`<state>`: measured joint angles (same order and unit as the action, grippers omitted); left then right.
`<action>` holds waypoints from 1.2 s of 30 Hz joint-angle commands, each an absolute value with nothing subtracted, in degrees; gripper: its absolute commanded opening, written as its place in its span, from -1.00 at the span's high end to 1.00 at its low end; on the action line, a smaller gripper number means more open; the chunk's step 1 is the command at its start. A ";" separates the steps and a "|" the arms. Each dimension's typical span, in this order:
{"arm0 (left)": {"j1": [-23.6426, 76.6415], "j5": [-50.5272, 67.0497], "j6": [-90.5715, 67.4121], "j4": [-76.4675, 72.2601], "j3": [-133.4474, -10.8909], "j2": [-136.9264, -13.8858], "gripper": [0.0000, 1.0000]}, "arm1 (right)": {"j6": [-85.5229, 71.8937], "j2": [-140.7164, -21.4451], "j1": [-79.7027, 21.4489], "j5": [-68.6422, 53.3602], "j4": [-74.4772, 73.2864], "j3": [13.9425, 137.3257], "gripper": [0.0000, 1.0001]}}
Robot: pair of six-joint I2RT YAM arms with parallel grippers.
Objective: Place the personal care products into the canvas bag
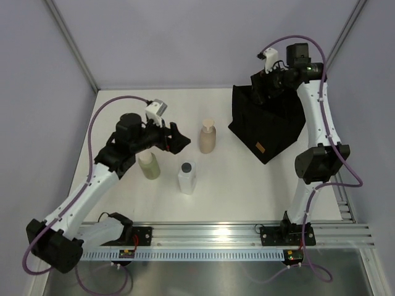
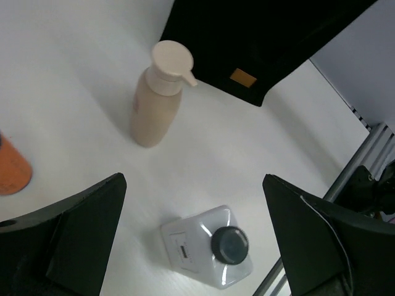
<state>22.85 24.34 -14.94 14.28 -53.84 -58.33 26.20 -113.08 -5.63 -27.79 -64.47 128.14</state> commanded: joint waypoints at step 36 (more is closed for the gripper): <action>41.48 -11.24 -10.28 -9.22 -67.94 -100.63 -0.75 | 13.36 -68.56 5.10 -57.74 -33.66 82.53 -0.99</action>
